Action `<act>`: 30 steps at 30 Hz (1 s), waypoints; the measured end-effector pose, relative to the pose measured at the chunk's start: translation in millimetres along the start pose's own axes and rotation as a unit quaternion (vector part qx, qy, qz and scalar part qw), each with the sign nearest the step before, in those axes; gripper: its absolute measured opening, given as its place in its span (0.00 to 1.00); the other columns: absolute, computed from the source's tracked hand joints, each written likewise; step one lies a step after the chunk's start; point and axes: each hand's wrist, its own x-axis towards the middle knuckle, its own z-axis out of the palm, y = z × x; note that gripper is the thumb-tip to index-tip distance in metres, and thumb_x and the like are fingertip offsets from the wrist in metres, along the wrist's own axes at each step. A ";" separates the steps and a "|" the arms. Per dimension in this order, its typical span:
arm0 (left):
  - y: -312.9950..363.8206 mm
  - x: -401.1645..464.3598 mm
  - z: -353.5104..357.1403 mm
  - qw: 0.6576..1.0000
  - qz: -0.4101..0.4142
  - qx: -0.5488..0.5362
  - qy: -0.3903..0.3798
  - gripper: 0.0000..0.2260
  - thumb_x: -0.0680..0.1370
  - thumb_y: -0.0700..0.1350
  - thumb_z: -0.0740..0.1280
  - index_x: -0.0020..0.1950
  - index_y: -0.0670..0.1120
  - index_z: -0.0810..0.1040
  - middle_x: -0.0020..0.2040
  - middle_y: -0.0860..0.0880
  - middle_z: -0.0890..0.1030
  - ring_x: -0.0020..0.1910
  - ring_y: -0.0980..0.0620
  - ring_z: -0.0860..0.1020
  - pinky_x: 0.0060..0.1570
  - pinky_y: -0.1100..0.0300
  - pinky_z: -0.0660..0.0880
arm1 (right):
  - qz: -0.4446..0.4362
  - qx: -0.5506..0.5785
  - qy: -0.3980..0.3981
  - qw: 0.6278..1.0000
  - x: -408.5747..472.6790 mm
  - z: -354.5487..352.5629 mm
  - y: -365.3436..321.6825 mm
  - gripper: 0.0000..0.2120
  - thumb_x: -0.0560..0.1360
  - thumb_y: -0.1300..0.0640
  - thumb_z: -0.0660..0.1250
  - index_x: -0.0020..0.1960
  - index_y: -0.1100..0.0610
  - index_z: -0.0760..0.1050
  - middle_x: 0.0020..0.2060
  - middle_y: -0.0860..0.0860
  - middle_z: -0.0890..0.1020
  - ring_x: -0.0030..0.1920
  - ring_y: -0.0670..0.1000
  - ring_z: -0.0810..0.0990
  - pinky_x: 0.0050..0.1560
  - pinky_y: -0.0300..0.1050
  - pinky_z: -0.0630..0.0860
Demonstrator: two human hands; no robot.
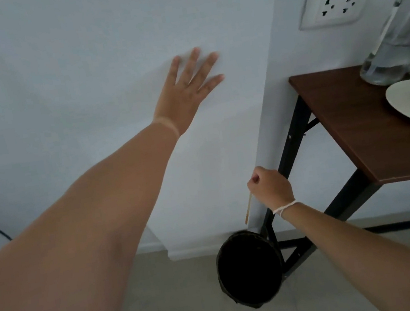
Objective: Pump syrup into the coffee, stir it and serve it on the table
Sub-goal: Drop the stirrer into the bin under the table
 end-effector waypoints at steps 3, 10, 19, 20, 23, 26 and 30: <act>-0.7 1.0 2.5 1.000 -0.002 0.004 0.028 0.33 0.77 0.41 0.57 0.78 0.55 0.44 0.79 0.48 0.51 0.76 0.41 0.57 0.71 0.44 0.58 | 0.003 -0.025 -0.013 1.000 -1.3 17.0 8.7 0.08 0.75 0.57 0.58 0.43 0.59 0.73 0.36 0.55 0.78 0.36 0.55 0.74 0.34 0.43 0.67; 0.1 -0.5 0.1 1.000 -0.002 0.004 0.001 0.34 0.78 0.40 0.56 0.78 0.53 0.40 0.80 0.47 0.48 0.77 0.40 0.53 0.72 0.43 0.56 | -0.001 -0.062 -0.046 0.997 -7.7 37.2 21.7 0.09 0.76 0.57 0.57 0.47 0.60 0.74 0.40 0.57 0.82 0.36 0.55 0.73 0.35 0.43 0.66; 0.4 -0.8 -0.5 1.000 0.005 0.022 0.007 0.35 0.76 0.40 0.58 0.78 0.54 0.42 0.79 0.47 0.50 0.76 0.40 0.56 0.71 0.43 0.58 | -0.004 -0.083 -0.054 0.995 -15.3 36.5 30.4 0.10 0.76 0.56 0.57 0.48 0.60 0.73 0.38 0.54 0.79 0.36 0.54 0.72 0.37 0.42 0.67; 0.3 -0.8 -1.3 1.000 0.005 0.020 0.001 0.35 0.76 0.40 0.57 0.78 0.53 0.42 0.79 0.47 0.50 0.76 0.40 0.55 0.71 0.43 0.58 | -0.004 -0.080 -0.052 0.995 -15.7 35.0 30.9 0.09 0.76 0.56 0.57 0.48 0.60 0.73 0.38 0.54 0.79 0.36 0.54 0.72 0.37 0.42 0.67; 0.9 -1.7 -3.7 0.999 0.011 0.029 -0.020 0.35 0.77 0.40 0.56 0.77 0.53 0.39 0.80 0.46 0.47 0.77 0.39 0.53 0.72 0.43 0.56 | -0.006 -0.070 -0.042 0.997 -14.7 28.3 30.2 0.09 0.76 0.56 0.57 0.48 0.59 0.74 0.38 0.54 0.80 0.36 0.53 0.73 0.37 0.42 0.67; 0.6 -1.6 -3.8 0.999 0.011 0.036 -0.024 0.35 0.77 0.40 0.56 0.77 0.53 0.38 0.80 0.46 0.46 0.77 0.39 0.52 0.72 0.43 0.56 | -0.012 -0.057 -0.027 0.998 -11.4 17.7 26.4 0.09 0.76 0.56 0.57 0.47 0.59 0.74 0.36 0.52 0.78 0.36 0.53 0.73 0.36 0.42 0.67; 0.4 -2.8 -4.7 0.999 0.008 0.029 -0.043 0.34 0.78 0.39 0.55 0.77 0.52 0.37 0.79 0.45 0.43 0.77 0.38 0.50 0.72 0.42 0.53 | -0.026 -0.049 -0.014 0.998 -6.3 -0.7 19.3 0.09 0.76 0.56 0.57 0.48 0.59 0.74 0.39 0.54 0.81 0.35 0.53 0.74 0.36 0.41 0.69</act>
